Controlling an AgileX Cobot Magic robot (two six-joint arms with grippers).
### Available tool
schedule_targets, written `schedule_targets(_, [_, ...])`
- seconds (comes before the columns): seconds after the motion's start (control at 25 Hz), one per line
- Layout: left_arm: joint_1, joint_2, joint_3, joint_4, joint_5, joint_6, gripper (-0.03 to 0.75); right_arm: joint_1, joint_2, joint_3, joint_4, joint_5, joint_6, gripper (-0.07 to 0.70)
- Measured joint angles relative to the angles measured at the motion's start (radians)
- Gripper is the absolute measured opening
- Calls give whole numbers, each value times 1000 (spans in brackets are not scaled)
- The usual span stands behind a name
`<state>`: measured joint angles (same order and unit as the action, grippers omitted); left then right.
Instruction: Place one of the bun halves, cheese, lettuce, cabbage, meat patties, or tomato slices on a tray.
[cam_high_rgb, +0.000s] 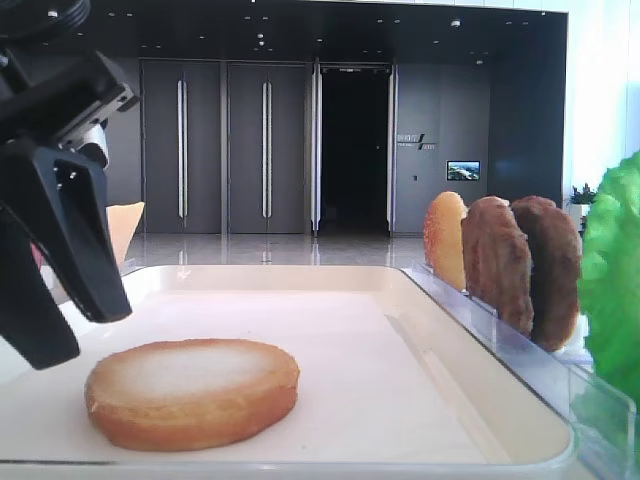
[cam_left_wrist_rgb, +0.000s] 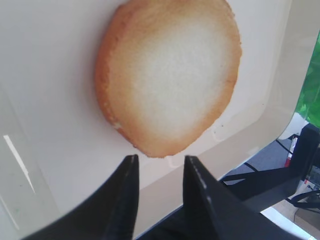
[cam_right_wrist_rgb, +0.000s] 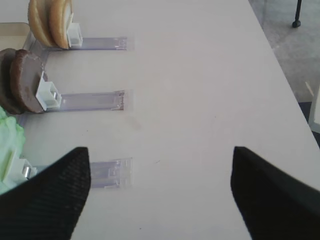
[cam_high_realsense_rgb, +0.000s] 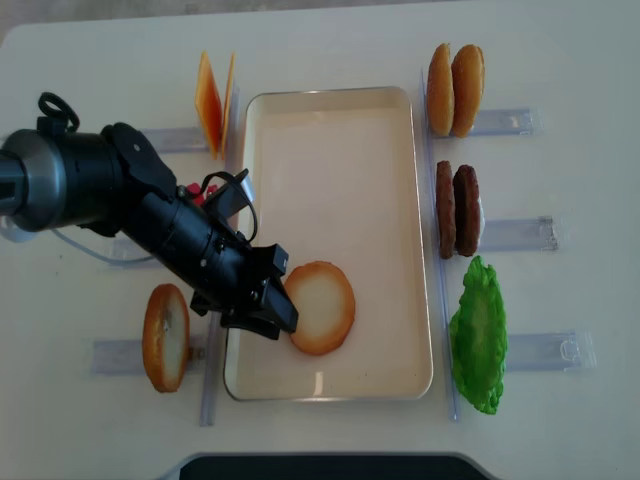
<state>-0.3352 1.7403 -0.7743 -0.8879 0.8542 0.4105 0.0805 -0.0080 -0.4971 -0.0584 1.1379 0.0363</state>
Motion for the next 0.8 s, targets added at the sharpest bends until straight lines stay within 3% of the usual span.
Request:
schedule_targets(0.48, [0,-186,-8,11,2,-10,95,0,0,0,0,0,0,577])
schedule_targets(0.8, [0,-290,-151,378,55,-280,38,0,0,0,0,0,0,577])
